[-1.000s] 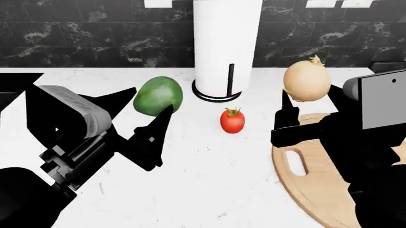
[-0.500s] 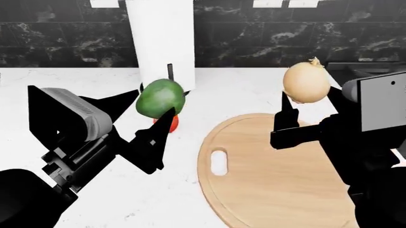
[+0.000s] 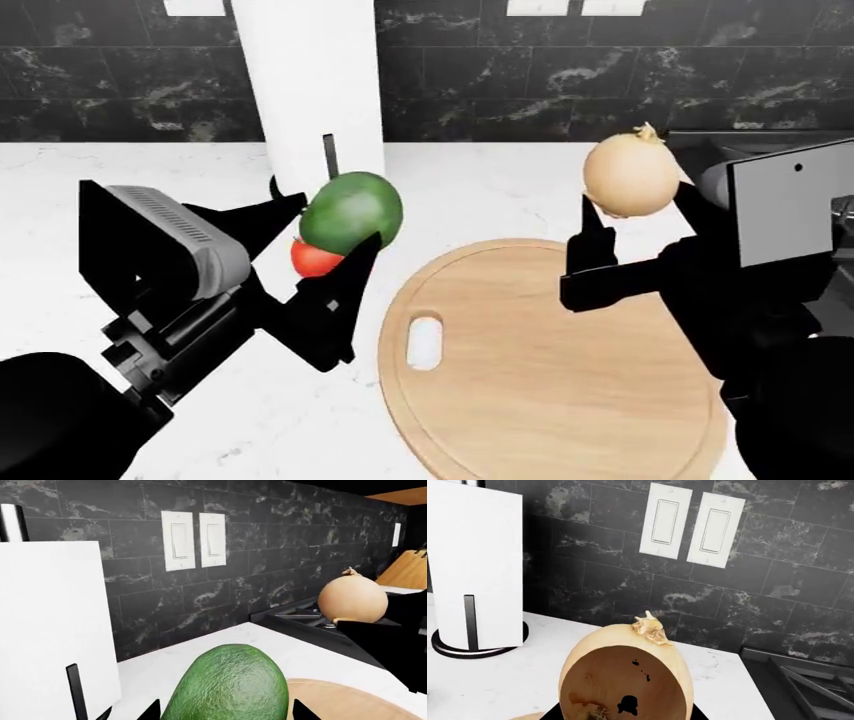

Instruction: Place the avocado, onion, tomato and bell pepper on the cutting board.

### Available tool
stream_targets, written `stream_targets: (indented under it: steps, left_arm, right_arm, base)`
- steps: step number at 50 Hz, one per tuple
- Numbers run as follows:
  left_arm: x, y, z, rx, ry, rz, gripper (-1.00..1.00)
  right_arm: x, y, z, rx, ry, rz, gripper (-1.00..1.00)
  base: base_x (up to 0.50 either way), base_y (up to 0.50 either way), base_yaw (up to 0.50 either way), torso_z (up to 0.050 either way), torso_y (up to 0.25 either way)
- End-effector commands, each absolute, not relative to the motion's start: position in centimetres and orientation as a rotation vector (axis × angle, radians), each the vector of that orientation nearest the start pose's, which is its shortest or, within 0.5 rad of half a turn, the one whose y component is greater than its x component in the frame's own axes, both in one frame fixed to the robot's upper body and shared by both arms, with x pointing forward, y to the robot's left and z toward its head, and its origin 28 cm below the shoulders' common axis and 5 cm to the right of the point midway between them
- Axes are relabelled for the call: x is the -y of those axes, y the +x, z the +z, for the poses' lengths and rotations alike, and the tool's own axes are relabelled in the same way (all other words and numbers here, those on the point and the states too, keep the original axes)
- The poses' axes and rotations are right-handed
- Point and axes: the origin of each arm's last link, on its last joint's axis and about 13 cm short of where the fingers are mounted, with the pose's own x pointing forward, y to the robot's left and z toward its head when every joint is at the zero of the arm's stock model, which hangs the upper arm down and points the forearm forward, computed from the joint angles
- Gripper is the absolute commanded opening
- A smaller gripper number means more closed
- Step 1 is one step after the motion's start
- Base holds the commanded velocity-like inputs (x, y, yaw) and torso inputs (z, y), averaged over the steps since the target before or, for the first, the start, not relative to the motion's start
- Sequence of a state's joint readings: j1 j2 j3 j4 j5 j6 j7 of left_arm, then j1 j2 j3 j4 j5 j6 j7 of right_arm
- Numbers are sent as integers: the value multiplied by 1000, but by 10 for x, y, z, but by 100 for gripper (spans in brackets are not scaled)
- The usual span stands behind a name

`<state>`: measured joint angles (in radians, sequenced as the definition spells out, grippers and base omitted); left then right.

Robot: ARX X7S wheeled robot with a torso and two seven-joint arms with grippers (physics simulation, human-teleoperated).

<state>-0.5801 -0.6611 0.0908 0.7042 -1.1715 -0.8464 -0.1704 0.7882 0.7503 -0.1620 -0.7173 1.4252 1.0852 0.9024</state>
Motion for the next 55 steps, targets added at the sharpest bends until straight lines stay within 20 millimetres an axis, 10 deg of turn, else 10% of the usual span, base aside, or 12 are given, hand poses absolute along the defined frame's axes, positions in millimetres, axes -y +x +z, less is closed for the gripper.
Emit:
stream_targets:
  steps: [1,55]
  left_arm:
    - [-229,219,228,100,15,-697,-100]
    - [-207,242,230,93,66,-792,-100]
  right_arm:
    - [134,214,244,-30,-178,106,-100]
    - [147,240,204,-224,-154,74,-100]
  base:
    - [0,0,0,0,0]
    - [0,0,0,0,0]
